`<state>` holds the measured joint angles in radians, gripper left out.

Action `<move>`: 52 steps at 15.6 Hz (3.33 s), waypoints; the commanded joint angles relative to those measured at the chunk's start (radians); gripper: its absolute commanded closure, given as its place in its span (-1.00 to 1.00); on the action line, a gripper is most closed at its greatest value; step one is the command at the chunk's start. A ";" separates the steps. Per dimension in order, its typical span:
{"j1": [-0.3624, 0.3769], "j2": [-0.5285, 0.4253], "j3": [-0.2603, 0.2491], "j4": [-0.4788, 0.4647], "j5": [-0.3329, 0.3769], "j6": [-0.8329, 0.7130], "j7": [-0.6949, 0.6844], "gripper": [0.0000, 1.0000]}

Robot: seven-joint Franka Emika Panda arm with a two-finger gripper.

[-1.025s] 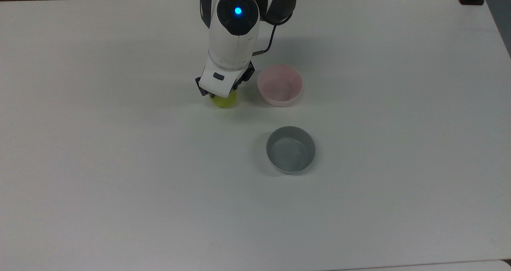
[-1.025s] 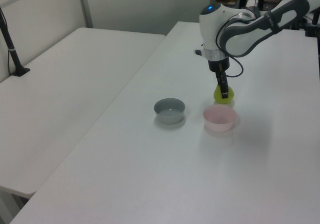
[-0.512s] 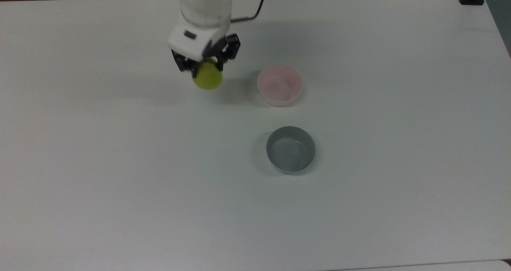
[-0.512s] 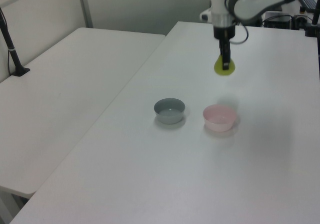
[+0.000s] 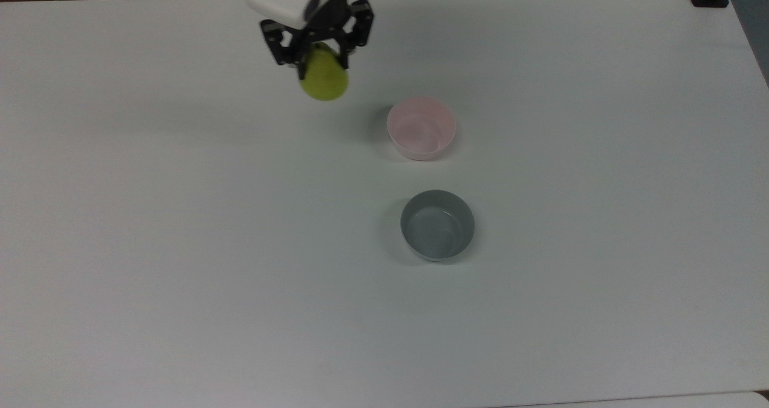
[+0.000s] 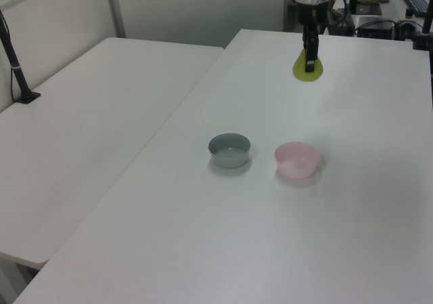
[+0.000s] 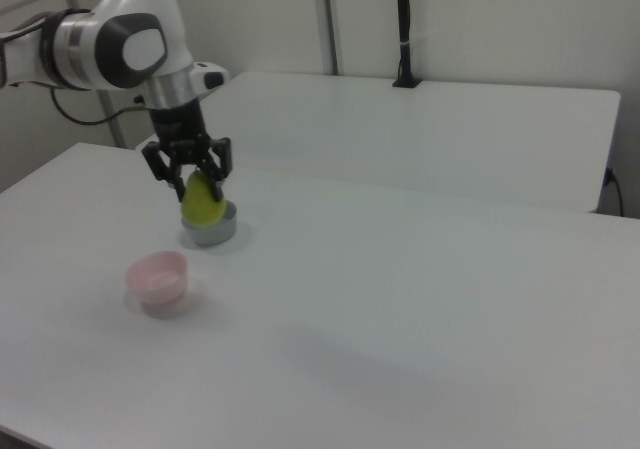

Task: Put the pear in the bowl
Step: 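Carry the pear over the pink bowl and lower it in, then open the gripper to release the pear and raise it away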

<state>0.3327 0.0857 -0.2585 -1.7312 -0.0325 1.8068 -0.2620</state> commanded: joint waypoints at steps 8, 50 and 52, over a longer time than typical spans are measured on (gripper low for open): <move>0.100 0.097 0.108 0.002 -0.004 0.003 0.138 0.20; -0.296 0.005 0.144 0.116 -0.015 -0.096 0.314 -1.00; -0.290 0.006 0.128 0.116 -0.017 -0.095 0.313 -1.00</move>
<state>0.0240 0.0936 -0.1024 -1.6179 -0.0438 1.7300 0.0262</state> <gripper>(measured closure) 0.000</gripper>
